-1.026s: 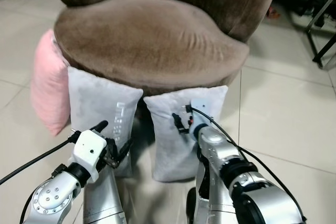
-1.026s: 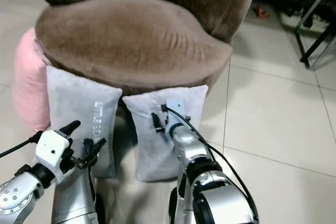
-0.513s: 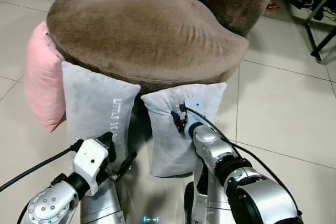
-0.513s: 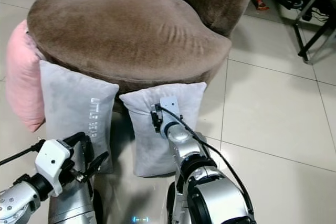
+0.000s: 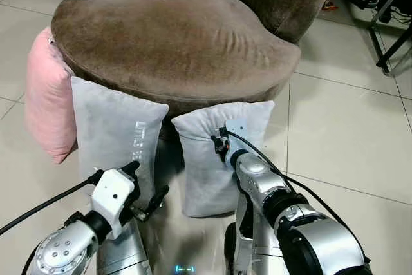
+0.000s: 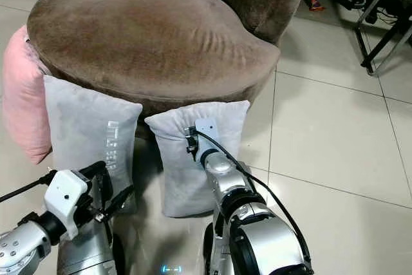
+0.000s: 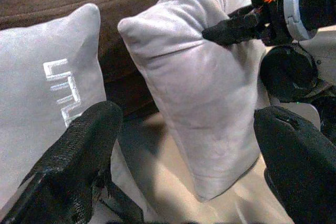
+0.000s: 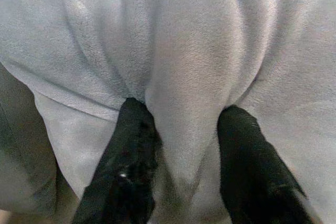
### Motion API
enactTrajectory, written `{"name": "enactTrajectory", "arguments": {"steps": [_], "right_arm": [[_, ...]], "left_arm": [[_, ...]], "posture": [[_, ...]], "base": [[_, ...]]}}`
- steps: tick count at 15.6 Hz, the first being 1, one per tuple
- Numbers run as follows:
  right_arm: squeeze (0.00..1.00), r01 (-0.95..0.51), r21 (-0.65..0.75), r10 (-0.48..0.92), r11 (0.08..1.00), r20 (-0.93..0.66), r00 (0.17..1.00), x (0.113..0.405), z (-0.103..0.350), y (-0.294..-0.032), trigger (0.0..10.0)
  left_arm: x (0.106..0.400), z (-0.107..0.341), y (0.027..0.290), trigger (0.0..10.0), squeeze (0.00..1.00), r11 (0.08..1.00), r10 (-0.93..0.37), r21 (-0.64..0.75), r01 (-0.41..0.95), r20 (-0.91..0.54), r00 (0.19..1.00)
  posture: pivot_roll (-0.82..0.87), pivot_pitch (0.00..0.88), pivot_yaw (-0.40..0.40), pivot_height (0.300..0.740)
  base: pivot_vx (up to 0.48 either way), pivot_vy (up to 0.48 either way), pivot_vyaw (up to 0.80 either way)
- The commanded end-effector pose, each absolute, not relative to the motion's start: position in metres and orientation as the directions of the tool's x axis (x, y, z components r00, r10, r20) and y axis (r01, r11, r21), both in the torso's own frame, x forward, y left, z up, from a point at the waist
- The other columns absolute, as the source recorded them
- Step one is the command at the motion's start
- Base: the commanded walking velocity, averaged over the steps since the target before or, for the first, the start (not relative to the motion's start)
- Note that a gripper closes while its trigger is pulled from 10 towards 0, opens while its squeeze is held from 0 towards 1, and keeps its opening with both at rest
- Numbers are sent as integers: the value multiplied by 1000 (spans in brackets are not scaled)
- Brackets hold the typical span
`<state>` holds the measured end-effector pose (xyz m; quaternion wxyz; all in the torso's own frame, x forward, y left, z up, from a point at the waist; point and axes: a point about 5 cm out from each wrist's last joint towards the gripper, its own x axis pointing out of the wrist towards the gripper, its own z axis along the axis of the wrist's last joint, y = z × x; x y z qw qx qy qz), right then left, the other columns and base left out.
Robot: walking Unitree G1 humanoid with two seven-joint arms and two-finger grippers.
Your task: Move the pillow to the sofa from floor
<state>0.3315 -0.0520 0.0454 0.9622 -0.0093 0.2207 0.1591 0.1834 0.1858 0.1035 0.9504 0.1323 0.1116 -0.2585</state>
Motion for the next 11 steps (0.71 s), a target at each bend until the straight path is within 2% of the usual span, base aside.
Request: {"name": "enactTrajectory", "arguments": {"steps": [1,3,9,11], "right_arm": [[0,-312,56,300,948,-471,829,326,37,-54,0],[0,-349,-13,297,937,-495,816,324,33,-55,0],[0,-378,129,394,917,-454,799,318,29,-55,0],[0,-420,189,460,887,-411,787,316,30,-52,0]], "left_arm": [[183,102,183,10000,0,832,-463,184,523,-286,839],[186,100,183,10000,0,835,-459,187,518,-284,842],[199,99,175,10000,0,860,-432,191,473,-221,875],[205,101,171,10000,0,867,-427,189,461,-195,883]], "posture": [[96,191,-111,405],[95,165,-120,405],[94,4,-137,405],[88,0,-135,405]], "base": [[0,0,0],[0,0,0],[0,0,0],[0,0,0]]}}
